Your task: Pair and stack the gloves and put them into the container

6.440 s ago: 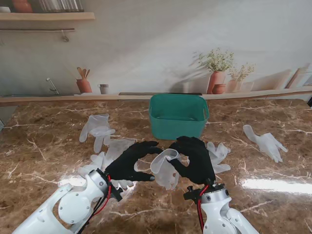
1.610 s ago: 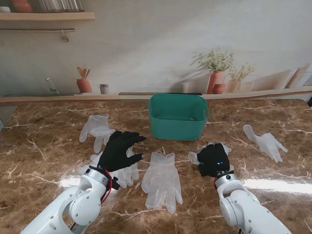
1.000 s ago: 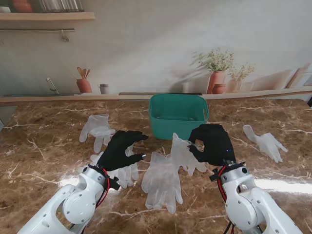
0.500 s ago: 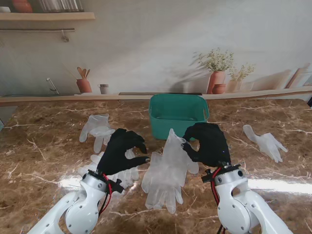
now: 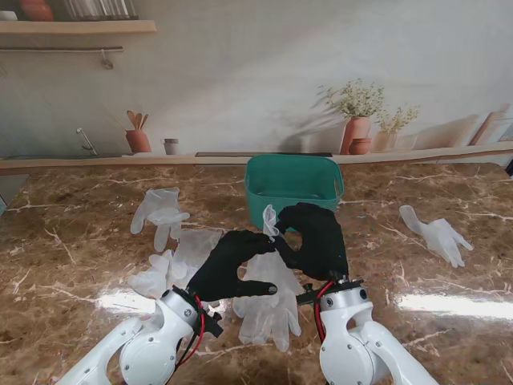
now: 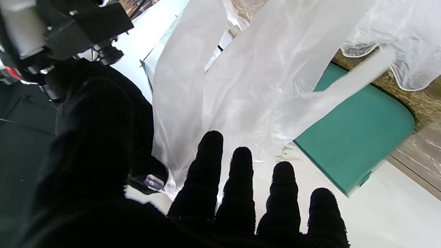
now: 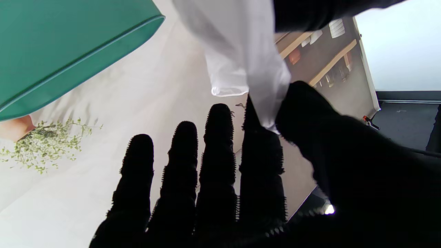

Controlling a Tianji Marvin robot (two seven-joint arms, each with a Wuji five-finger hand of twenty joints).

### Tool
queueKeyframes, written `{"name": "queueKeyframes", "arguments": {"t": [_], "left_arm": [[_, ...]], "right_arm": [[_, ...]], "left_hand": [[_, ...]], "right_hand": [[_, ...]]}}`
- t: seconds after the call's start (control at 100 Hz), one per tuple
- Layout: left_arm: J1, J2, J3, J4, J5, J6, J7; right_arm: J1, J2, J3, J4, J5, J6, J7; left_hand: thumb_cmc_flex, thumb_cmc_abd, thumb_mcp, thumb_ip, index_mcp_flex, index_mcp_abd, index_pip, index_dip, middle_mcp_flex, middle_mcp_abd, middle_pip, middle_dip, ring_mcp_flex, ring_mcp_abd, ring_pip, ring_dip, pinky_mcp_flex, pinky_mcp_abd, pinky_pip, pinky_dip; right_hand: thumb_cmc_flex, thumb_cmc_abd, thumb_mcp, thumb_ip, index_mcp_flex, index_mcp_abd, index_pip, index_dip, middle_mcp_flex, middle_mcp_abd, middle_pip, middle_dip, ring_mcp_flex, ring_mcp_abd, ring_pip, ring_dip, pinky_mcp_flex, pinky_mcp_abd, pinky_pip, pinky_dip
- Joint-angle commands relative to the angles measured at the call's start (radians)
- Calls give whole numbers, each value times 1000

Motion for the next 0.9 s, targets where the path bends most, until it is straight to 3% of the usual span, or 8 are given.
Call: {"name": "queueKeyframes", "arguments": {"t": [0.0, 0.2, 0.49, 0.75, 0.81, 0.85, 0.87, 0.89], "left_arm": [[-6, 0, 8, 14, -3, -6, 10], [-11, -12, 24, 27, -1, 25, 53], [-20, -34, 48, 44, 54, 46, 172], [-29, -34, 55, 50, 66, 26, 179], [-27, -36, 55, 51, 63, 34, 186], [-25, -37, 55, 50, 62, 37, 191], [-24, -38, 54, 49, 62, 37, 194], [-22, -39, 54, 49, 62, 36, 198]], "right_arm": [[-2, -14, -14, 14, -2, 1, 0], [-2, -27, -45, 22, 42, -22, -28], [-18, -36, -81, 12, 65, -43, -54], [-16, -46, -109, 14, 93, -37, -68], [-17, -46, -111, 13, 89, -40, -72], [-18, -45, -111, 12, 87, -42, -75], [-19, -45, -110, 11, 86, -43, -76], [-20, -45, -109, 11, 85, -43, -77]], "left_hand": [[-45, 21, -62, 32, -42, 18, -26, -19, -46, -10, -18, -16, -67, -41, -47, -18, 8, -50, -50, -45], [-64, 33, -101, 34, -74, 52, -36, -18, -74, 11, -17, -11, -78, -43, -54, -15, 10, -56, -56, -62], [-19, 55, -155, 45, -51, 17, 44, 47, -28, 2, 10, 4, -47, -33, -42, 5, 1, -52, -18, -32], [12, 59, -156, 52, -34, 3, 68, 62, -33, -3, 5, -3, -55, -37, -45, 3, 5, -57, -28, -40], [90, 112, -102, 53, -9, -27, 113, 90, -21, -3, 12, 0, -48, -36, -39, 7, 4, -60, -22, -33], [54, 101, 216, 26, 20, -75, 169, 134, -11, -9, 21, 3, -43, -43, -34, 14, 3, -67, -17, -9], [55, 112, 301, 19, 38, -100, 191, 145, -5, -12, 23, 2, -39, -46, -32, 15, 3, -71, -14, -3], [92, 113, 339, -15, 58, -135, 228, 171, 5, -16, 29, 4, -33, -48, -26, 19, 2, -74, -7, 7]], "right_hand": [[32, 0, 30, -11, 28, -20, 43, -18, -26, 3, 11, -19, -34, -8, 5, 4, -14, -26, 5, 11], [34, -8, 28, -13, 35, -7, 42, -44, -32, 3, 15, -27, -38, -9, 2, -1, -16, -27, 4, 9], [34, -15, 29, -12, 37, 1, 48, -66, -32, 2, 25, -32, -39, -10, 5, -3, -18, -28, 4, 7], [38, -34, 27, -14, 46, 24, 60, -141, -30, 1, 41, -41, -50, -11, 12, -5, -25, -32, 8, 3], [38, -33, 28, -13, 46, 24, 62, -144, -30, 0, 42, -41, -49, -11, 13, -5, -25, -32, 8, 2], [36, -32, 27, -14, 45, 22, 63, -146, -31, 0, 42, -41, -50, -12, 13, -5, -25, -32, 8, 2], [36, -32, 27, -13, 44, 20, 64, -147, -30, -1, 43, -41, -49, -11, 13, -5, -26, -33, 8, 2], [35, -32, 27, -13, 43, 20, 65, -148, -29, 1, 44, -41, -48, -11, 14, -5, -26, -32, 8, 2]]}}
